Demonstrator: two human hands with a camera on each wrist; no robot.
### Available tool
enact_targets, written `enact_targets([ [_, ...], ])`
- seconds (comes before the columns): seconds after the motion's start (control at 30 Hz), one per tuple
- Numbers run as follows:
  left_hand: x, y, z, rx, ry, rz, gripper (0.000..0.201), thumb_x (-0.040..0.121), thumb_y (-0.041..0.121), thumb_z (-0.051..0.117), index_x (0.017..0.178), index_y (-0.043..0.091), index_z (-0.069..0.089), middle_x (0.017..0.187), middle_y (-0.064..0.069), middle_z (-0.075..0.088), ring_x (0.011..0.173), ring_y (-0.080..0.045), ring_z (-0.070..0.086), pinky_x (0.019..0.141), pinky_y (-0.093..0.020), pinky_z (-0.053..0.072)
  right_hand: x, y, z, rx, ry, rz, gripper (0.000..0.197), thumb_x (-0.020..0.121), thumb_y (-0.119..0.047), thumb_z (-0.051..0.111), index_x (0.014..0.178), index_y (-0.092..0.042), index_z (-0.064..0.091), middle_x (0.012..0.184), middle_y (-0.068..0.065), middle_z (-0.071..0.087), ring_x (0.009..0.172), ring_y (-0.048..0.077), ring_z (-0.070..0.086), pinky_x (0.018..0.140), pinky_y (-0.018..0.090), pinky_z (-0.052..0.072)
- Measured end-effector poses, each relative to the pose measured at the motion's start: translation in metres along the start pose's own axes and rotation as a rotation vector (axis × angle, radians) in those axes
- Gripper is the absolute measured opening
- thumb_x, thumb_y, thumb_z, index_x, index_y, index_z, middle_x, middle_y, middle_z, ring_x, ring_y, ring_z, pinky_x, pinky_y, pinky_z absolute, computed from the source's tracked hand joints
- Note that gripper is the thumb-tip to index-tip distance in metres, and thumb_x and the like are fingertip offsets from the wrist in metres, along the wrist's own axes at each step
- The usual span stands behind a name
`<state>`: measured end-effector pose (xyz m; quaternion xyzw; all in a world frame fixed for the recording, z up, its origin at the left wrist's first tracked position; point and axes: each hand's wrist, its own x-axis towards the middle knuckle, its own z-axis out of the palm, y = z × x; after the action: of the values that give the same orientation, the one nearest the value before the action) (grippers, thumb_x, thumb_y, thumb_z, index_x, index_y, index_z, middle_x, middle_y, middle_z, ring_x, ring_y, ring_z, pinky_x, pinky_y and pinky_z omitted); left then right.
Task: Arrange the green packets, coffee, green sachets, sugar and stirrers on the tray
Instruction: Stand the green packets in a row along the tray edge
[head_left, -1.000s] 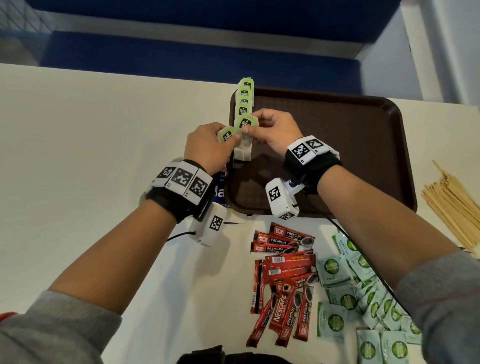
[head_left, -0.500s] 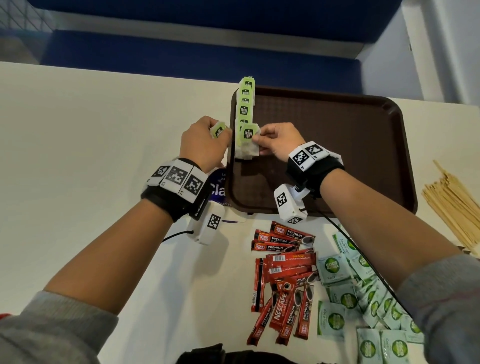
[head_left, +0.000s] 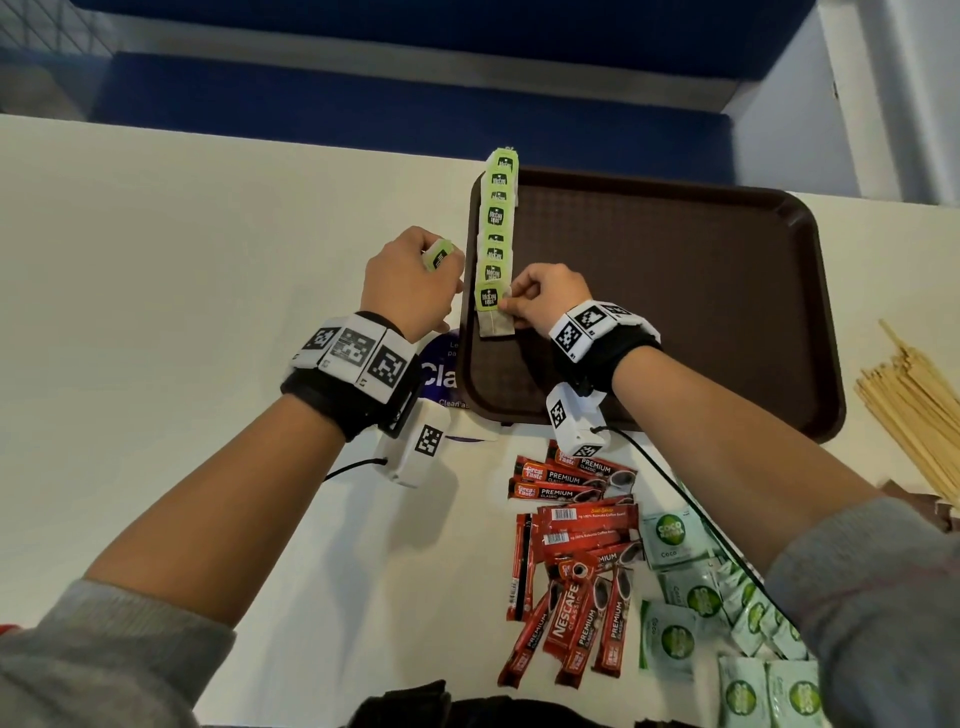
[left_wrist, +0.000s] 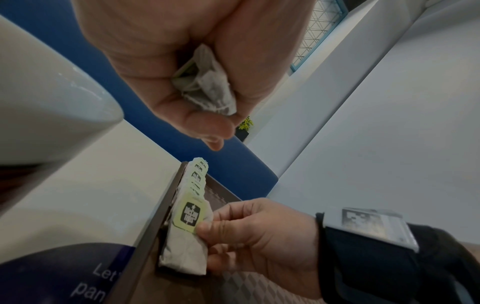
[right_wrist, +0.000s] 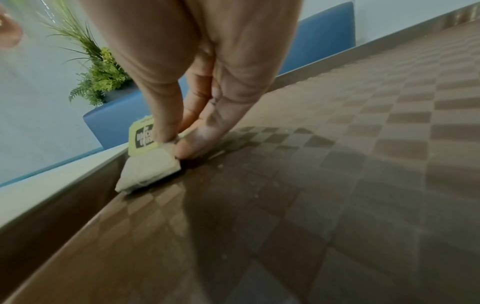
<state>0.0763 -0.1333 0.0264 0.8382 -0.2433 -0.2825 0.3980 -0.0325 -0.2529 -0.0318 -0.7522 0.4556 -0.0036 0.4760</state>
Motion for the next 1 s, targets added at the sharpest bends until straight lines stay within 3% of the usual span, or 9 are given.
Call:
enact_targets([
  [0.23,0.0,0.0,0.001,0.022,-0.001,0.008,0.015,0.092,0.025,0.052,0.102,0.015,0.056,0.088,-0.004,0.069,0.058,-0.012,0.061,0.052,-0.029,0.057,-0.001,-0.001,0.004,0.044,0.013,0.039,0.021,0.078,-0.011,0.075,0.076,-0.017,0.055,0.067,-0.005,0.059,0.06,0.011,0.064,0.067,0.025,0.059],
  [0.47,-0.002,-0.001,0.002,0.056,-0.01,0.014,0.021,0.09,0.03,0.054,0.103,0.014,0.058,0.094,-0.007,0.069,0.074,-0.022,0.067,0.058,-0.036,0.059,0.0,0.0,0.006,0.069,0.032,0.063,0.032,0.073,-0.013,0.08,0.091,-0.014,0.054,0.071,-0.005,0.056,0.056,0.007,0.059,0.06,0.023,0.058],
  [0.57,-0.002,-0.002,0.003,0.063,-0.014,0.035,0.018,0.09,0.03,0.058,0.1,0.015,0.058,0.095,-0.007,0.069,0.079,-0.025,0.068,0.064,-0.038,0.06,0.0,0.0,0.004,0.0,0.059,0.047,0.034,0.073,-0.022,0.08,0.093,-0.016,0.054,0.076,-0.003,0.06,0.064,0.01,0.062,0.065,0.026,0.057],
  [0.7,-0.004,-0.003,0.005,0.067,-0.047,0.066,0.019,0.088,0.03,0.064,0.101,0.017,0.06,0.089,0.0,0.063,0.076,-0.022,0.067,0.064,-0.035,0.059,-0.005,-0.01,-0.005,-0.047,0.131,-0.099,0.028,0.08,-0.041,0.07,0.092,-0.019,0.057,0.08,-0.005,0.059,0.07,0.005,0.054,0.06,0.016,0.041],
  [0.83,-0.006,-0.004,0.008,0.01,-0.074,0.034,0.029,0.086,0.027,0.069,0.108,0.023,0.05,0.084,0.008,0.052,0.062,-0.012,0.061,0.043,-0.017,0.05,-0.015,-0.029,-0.014,0.083,-0.001,-0.22,0.026,0.085,-0.046,0.062,0.088,-0.02,0.065,0.081,-0.005,0.062,0.072,0.004,0.053,0.069,0.022,0.044],
  [1.0,-0.012,-0.002,0.013,-0.038,-0.111,0.03,0.038,0.086,0.023,0.069,0.115,0.022,0.045,0.081,0.008,0.051,0.06,-0.012,0.061,0.047,-0.02,0.054,-0.021,-0.037,-0.015,0.131,-0.139,-0.311,0.019,0.079,-0.032,0.073,0.08,-0.013,0.068,0.082,0.011,0.068,0.076,0.015,0.06,0.079,0.039,0.053],
])
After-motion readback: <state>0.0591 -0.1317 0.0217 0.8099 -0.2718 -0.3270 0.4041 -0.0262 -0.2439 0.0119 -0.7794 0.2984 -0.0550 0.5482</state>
